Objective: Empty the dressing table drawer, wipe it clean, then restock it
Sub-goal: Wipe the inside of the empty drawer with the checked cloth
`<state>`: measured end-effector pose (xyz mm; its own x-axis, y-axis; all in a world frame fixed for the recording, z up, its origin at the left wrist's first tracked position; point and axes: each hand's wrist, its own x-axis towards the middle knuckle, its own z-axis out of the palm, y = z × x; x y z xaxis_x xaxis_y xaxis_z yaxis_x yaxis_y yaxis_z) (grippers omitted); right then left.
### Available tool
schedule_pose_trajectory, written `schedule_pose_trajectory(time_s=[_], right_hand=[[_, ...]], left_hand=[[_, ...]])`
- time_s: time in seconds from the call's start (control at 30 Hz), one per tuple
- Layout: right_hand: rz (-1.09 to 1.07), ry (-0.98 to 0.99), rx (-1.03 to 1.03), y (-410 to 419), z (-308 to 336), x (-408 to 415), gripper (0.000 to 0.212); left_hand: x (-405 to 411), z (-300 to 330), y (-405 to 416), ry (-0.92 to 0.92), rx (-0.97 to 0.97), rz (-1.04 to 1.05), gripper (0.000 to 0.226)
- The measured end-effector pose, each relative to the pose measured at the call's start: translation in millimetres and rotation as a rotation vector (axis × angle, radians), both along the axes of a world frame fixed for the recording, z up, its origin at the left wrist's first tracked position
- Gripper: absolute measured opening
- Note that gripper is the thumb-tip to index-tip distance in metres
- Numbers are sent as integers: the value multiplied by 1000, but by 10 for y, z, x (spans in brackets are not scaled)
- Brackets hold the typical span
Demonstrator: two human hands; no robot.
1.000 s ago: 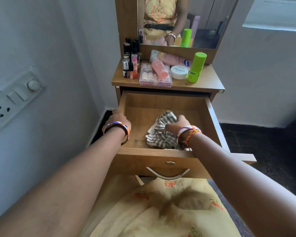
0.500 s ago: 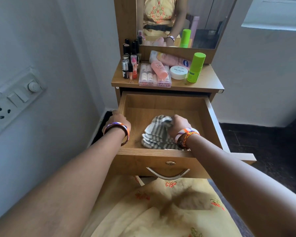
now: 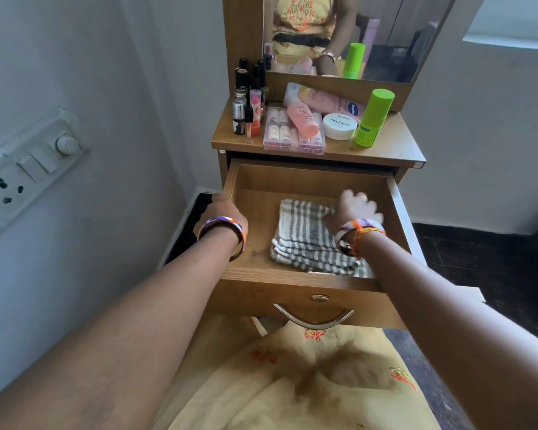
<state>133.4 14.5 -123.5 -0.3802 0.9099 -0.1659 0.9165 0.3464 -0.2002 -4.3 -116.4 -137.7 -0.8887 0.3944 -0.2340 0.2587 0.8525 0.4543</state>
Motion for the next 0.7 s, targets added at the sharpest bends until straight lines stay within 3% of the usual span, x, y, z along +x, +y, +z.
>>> schedule_pose_trajectory(time_s=[0.07, 0.13, 0.2, 0.27, 0.33, 0.5, 0.57, 0.7], right_hand=[[83, -168, -209, -94, -171, -222, 75], [307, -305, -261, -220, -289, -465, 65], [603, -304, -227, -387, -281, -671, 56], [783, -267, -236, -487, -220, -742, 68], [741, -267, -245, -368, -142, -643, 70], [255, -267, -290, 314, -43, -2, 68], [221, -342, -242, 394, -67, 88, 69], [350, -322, -122, 130, -99, -264, 42]], left_hand=[[16, 9, -4, 21, -11, -3, 34], [7, 5, -2, 32, -31, -15, 36], [-6, -3, -4, 43, -56, -32, 37], [-9, -11, -5, 61, -73, -40, 38], [-4, -18, -5, 65, -69, -33, 36], [6, 13, 1, 15, -11, 5, 35], [27, 38, -1, 7, 9, 18, 36], [52, 63, -7, 7, 22, 34, 35]])
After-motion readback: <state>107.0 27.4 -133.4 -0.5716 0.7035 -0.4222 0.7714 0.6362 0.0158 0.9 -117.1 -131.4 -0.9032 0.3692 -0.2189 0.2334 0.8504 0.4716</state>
